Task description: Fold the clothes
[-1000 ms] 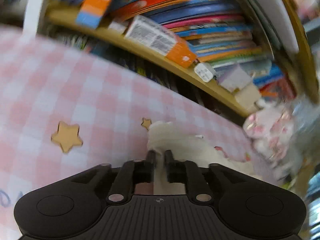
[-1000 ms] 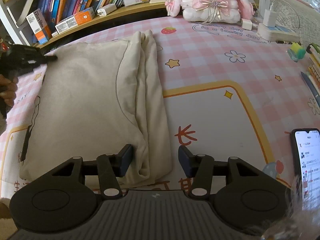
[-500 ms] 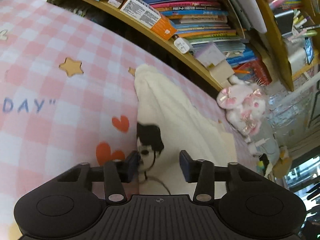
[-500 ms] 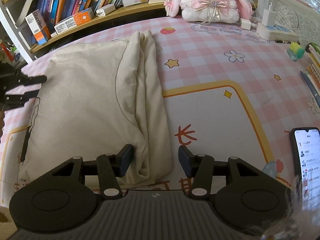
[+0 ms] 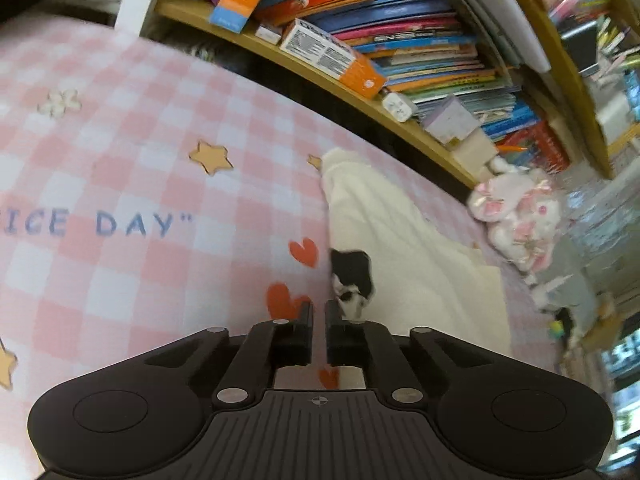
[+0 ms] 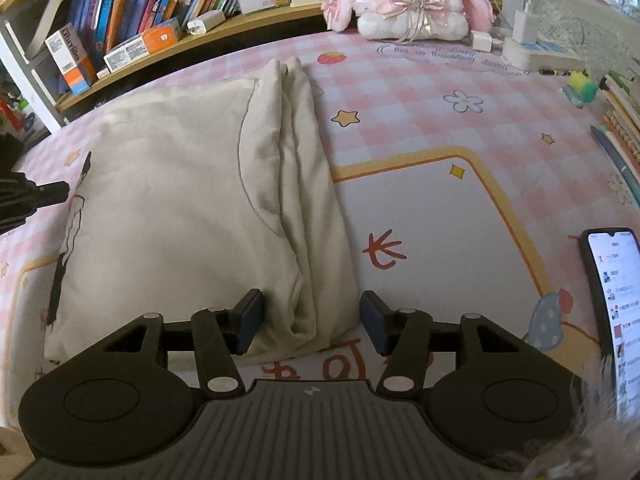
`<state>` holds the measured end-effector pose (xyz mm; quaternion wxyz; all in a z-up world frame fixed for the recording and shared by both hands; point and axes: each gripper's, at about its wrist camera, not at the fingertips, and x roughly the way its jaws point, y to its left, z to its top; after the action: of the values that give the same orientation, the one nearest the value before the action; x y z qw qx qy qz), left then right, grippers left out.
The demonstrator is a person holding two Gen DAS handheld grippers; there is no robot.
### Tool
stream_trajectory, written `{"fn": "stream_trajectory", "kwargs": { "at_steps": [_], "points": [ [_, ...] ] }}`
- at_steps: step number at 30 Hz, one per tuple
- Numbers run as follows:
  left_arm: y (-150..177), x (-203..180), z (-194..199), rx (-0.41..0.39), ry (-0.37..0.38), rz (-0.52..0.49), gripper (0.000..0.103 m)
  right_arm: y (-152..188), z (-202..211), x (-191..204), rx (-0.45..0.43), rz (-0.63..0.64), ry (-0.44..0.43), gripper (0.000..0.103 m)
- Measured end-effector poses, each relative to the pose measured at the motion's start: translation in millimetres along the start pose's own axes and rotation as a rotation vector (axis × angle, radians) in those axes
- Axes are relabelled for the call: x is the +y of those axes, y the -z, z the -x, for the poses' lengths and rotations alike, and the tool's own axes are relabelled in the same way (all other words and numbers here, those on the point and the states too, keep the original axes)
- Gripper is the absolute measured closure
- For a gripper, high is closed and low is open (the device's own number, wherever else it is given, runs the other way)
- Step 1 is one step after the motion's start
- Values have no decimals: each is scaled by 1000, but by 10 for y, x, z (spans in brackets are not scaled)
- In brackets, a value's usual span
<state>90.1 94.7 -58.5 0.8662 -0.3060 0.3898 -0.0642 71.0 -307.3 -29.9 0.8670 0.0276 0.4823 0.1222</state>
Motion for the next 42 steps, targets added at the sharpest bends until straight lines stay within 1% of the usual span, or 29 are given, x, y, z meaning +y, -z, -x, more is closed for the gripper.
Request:
{"fn": "stream_trajectory", "kwargs": {
  "at_steps": [1,2,3,4,8,11,13,18,20,24,25,28,30,32,33,34,37,39,41,42],
  "points": [
    [37,-9,12,4,15,-1,75,14,6,9,-3,-2,7,48],
    [74,-18,24,8,30,-3,66,27,13,8,-5,-11,15,45],
    [110,-31,32,12,41,-7,51,40,21,4,-8,-22,22,43],
    [144,-48,34,15,47,-15,48,56,31,-7,-11,-38,28,40],
    [232,-58,35,36,51,-24,48,115,96,-66,-25,-114,36,40],
    [270,-40,71,29,56,-19,48,161,167,-140,-32,-187,17,40],
    [298,-41,89,26,60,-17,50,194,210,-194,-37,-237,2,41],
    [379,-136,63,38,72,-35,51,251,264,-342,-65,-363,-23,53],
    [408,-184,46,46,73,-40,52,243,232,-375,-53,-392,-53,64],
    [513,-255,35,50,65,-32,65,198,179,-377,-28,-377,-91,74],
    [542,-266,42,41,56,-26,66,190,162,-394,-18,-379,-113,77],
    [606,-294,68,21,30,4,66,171,127,-440,10,-366,-175,77],
    [630,-335,80,16,1,15,62,148,114,-476,35,-354,-209,76],
    [670,-403,96,11,-35,-8,62,136,112,-519,54,-354,-250,67],
    [695,-440,110,9,-53,-18,59,131,113,-547,56,-356,-270,66],
    [722,-475,128,7,-68,-25,53,127,112,-574,58,-359,-286,64],
    [835,-593,214,-5,-104,-54,49,130,90,-677,70,-382,-334,58],
    [915,-674,282,-17,-131,-80,47,140,85,-747,74,-402,-376,52],
    [978,-740,347,-28,-153,-103,46,144,101,-782,71,-396,-397,43],
    [1016,-776,382,-34,-164,-115,44,144,107,-790,69,-388,-404,41]
  ]
}}
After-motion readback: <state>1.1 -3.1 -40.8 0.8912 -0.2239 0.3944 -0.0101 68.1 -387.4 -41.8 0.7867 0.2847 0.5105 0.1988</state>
